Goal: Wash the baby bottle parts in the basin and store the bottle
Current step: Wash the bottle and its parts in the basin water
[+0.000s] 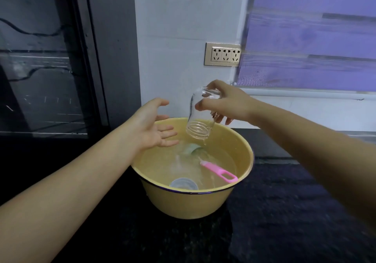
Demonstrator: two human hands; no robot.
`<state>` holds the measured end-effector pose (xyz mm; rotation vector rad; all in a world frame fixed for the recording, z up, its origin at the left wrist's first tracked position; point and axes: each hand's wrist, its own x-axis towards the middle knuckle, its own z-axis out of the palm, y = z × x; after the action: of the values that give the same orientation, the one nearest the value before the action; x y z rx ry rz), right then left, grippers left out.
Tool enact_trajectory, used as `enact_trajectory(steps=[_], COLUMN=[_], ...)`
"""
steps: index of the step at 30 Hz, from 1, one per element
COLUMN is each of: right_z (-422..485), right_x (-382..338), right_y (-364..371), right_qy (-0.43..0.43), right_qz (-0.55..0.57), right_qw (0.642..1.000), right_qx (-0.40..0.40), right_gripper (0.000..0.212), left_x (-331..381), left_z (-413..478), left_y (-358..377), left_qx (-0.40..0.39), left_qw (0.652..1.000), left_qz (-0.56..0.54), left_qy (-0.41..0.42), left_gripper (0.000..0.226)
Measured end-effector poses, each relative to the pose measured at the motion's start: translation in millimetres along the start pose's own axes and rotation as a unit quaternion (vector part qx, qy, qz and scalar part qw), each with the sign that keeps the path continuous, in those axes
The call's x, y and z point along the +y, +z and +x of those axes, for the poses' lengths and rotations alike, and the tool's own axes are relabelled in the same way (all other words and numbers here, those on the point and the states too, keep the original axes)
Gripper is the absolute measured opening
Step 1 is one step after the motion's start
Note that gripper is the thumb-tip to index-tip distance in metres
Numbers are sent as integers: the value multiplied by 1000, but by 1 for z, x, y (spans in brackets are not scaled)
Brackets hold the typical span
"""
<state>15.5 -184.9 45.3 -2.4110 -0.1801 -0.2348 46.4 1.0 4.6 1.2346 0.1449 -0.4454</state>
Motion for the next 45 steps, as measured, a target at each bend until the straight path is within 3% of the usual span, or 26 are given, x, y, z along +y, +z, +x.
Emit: enact_trajectory(steps=[4,13,17,23,25,29,33,35,38,43,45], right_z=[3,1,-4,-16,-21,-35,-52,-60,-67,-76,-80], right_x=[-8,-8,9,49,63,92,119,127,139,159,164], right_y=[-1,-2,-15,-40,-45,-46,-34,-25,-11,5,9], right_qy=[5,15,47,110,139,150,179,225,269,205,165], right_qz=[-38,-102,-33,169,272,497,595,598,579,678,700], right_qw=[999,992,997,979,951,851,770,750,747,688,683], right_qx=[-34,-75,-47,19,41,80,148,173,186,161,131], right_gripper=[48,52,50,43,48,55,42,46,55,51,57], left_x=[-6,-23,-24,-30,-31,-31,-31,-31,-32,-32,-31], left_z=[4,12,13,13,13,13,12,12,12,11,11], left_y=[-3,-7,-8,-5,-5,-8,-6,-6,-6,-6,-6], left_qx=[13,42,36,24,21,23,19,18,17,19,22], left_qw=[999,989,987,981,981,981,981,982,982,982,981], left_qz=[49,141,150,180,179,172,173,172,171,173,176], left_qy=[5,22,44,70,76,80,79,82,84,77,79], left_gripper=[25,17,12,8,7,7,6,7,7,5,6])
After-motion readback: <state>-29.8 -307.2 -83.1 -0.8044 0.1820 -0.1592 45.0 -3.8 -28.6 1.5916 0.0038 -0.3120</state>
